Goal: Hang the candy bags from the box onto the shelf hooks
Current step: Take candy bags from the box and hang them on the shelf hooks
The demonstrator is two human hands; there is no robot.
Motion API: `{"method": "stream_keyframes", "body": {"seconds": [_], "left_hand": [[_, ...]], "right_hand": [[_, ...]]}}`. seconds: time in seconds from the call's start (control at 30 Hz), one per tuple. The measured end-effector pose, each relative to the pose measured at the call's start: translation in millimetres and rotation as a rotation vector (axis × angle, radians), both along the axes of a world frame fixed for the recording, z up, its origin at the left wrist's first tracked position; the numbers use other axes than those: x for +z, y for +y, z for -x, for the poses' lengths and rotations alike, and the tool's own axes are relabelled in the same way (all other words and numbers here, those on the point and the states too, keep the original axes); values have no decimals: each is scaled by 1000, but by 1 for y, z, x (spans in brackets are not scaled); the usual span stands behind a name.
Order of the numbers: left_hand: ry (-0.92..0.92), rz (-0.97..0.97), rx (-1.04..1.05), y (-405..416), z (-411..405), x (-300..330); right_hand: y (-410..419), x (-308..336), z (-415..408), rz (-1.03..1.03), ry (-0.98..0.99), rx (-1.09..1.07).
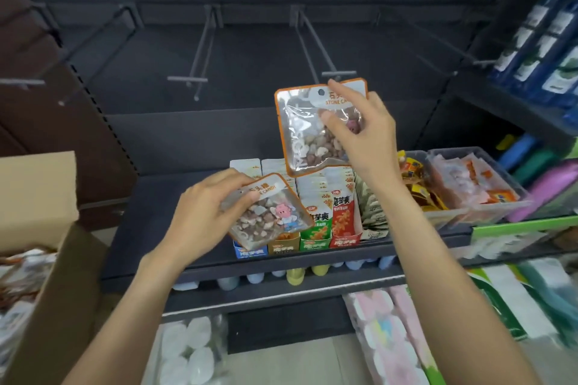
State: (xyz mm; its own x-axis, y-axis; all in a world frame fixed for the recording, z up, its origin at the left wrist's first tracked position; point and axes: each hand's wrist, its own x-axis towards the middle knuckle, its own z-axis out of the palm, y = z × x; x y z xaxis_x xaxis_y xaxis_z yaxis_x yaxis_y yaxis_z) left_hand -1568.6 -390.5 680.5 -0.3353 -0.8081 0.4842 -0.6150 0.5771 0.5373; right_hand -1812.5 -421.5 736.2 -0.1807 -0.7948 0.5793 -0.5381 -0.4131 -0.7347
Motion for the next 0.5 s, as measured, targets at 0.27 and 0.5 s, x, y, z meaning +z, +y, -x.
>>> {"method": "stream_keyframes", "body": {"seconds": [0.27, 0.5], "left_hand": [[200, -94, 158, -7, 15, -3], [577, -335, 279, -15, 33, 10]], "right_hand": [[-50, -8, -4, 31, 121, -108], [-80, -11, 2, -77, 66, 2]]}}
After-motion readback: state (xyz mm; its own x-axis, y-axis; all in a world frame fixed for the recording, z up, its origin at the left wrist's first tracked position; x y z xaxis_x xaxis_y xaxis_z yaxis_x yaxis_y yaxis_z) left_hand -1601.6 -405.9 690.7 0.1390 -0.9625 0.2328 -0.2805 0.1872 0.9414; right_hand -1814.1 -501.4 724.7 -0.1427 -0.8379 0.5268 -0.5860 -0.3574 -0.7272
